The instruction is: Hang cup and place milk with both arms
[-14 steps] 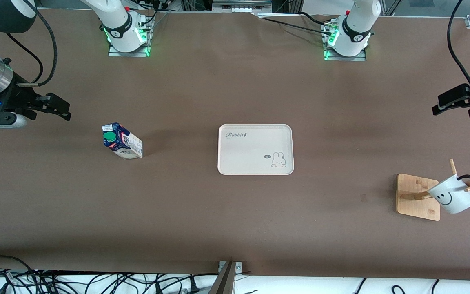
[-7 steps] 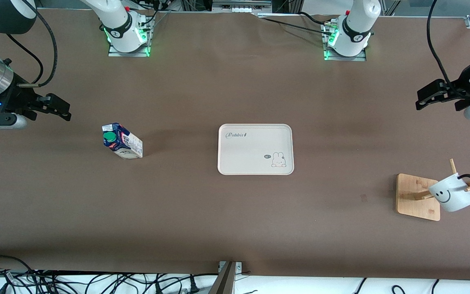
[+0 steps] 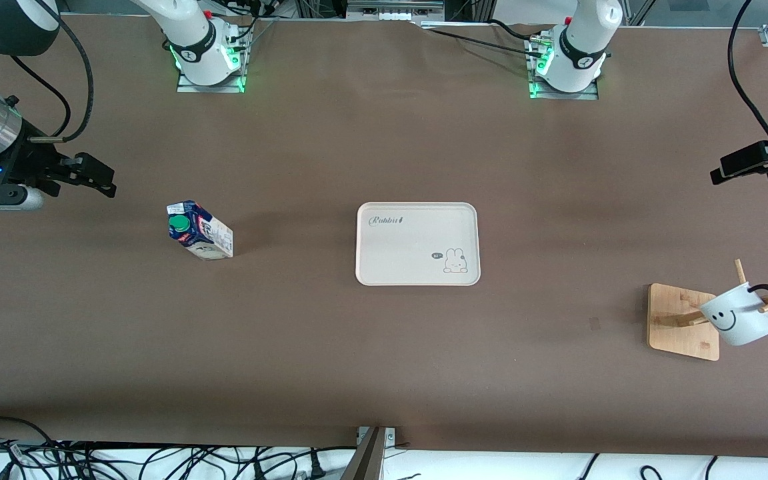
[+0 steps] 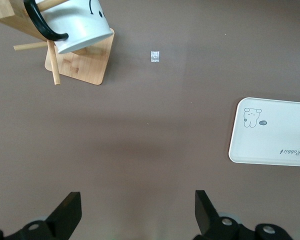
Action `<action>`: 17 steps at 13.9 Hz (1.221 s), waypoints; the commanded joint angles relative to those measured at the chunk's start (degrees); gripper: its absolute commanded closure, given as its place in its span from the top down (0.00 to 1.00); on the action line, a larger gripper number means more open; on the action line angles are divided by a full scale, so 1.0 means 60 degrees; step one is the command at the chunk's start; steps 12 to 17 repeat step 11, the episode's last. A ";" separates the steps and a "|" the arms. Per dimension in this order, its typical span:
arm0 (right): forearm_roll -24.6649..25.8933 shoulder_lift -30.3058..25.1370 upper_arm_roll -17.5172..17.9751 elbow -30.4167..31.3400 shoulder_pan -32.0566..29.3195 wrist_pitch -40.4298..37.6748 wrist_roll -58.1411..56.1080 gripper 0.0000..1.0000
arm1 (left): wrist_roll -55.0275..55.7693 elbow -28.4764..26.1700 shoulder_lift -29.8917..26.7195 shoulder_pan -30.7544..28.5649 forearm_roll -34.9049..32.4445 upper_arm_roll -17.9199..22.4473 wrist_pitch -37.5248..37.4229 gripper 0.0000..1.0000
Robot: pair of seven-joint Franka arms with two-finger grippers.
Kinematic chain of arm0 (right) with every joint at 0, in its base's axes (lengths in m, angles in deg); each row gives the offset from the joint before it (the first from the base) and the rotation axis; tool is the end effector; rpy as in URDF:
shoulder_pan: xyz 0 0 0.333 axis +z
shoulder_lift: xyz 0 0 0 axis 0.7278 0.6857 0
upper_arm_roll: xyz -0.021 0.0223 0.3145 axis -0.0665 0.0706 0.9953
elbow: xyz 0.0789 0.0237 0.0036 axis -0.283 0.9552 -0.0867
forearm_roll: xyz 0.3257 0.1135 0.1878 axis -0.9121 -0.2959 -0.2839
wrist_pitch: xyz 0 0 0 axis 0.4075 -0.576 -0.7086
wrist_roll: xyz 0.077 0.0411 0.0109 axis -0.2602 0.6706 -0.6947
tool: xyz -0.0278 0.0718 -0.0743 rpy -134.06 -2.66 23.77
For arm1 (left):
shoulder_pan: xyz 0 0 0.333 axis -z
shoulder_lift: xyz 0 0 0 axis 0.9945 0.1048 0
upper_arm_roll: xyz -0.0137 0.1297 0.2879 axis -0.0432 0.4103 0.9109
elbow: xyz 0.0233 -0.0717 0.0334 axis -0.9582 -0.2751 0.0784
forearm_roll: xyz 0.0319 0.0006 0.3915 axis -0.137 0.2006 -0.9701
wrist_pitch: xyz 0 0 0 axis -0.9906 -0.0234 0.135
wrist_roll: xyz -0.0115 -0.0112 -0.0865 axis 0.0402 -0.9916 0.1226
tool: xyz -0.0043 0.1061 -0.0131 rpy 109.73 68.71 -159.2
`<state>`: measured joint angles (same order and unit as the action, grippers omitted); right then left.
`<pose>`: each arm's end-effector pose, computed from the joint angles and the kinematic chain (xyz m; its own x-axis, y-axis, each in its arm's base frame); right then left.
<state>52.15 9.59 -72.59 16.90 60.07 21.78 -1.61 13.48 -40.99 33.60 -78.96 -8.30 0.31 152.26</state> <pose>0.5838 0.0459 0.5739 0.9997 -0.0095 0.0227 -0.0095 -1.0000 -0.0024 0.5859 0.0398 0.6167 0.9877 0.1112 -0.1097 0.1205 -0.9893 0.0822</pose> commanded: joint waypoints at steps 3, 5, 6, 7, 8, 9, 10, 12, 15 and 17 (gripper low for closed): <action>-0.0120 0.0018 0.0037 -0.0109 -0.0075 -0.0153 0.0072 1.00 | -0.0061 -0.0163 0.0118 -0.0237 0.0037 -0.0399 0.0061 1.00; -0.0120 0.0018 0.0023 -0.0094 -0.0075 -0.0167 0.0072 1.00 | -0.0032 0.0055 0.0029 -0.0266 0.0037 -0.0369 -0.0100 1.00; -0.0120 0.0018 0.0023 -0.0094 -0.0075 -0.0167 0.0072 1.00 | -0.0032 0.0085 0.0029 -0.0266 0.0051 -0.0369 -0.0232 1.00; -0.0120 0.0018 0.0023 -0.0094 -0.0075 -0.0167 0.0072 1.00 | -0.0032 0.0115 0.0029 -0.0252 0.0052 -0.0413 -0.0262 1.00; -0.0120 0.0018 0.0023 -0.0094 -0.0075 -0.0182 0.0072 1.00 | -0.0032 0.0115 0.0029 -0.0251 0.0066 -0.0413 -0.0263 1.00; -0.0120 0.0018 0.0023 -0.0109 -0.0075 -0.0182 0.0072 1.00 | -0.0046 0.0115 0.0000 -0.0266 0.0066 -0.0355 -0.0277 1.00; -0.0105 0.0032 0.0023 -0.0123 -0.0075 -0.0167 0.0072 1.00 | -0.0090 0.0129 -0.0015 -0.0295 0.0182 -0.0326 -0.0292 1.00; -0.0076 0.0033 0.0023 -0.0109 -0.0075 -0.0182 0.0043 1.00 | -0.0105 0.0130 0.0043 -0.0339 0.0125 -0.0325 -0.0263 1.00; -0.0076 0.0033 0.0023 -0.0109 -0.0075 -0.0182 0.0043 1.00 | -0.0105 0.0130 0.0043 -0.0339 0.0125 -0.0325 -0.0263 1.00; -0.0076 0.0033 0.0023 -0.0109 -0.0075 -0.0182 0.0043 1.00 | -0.0105 0.0130 0.0043 -0.0339 0.0125 -0.0325 -0.0263 1.00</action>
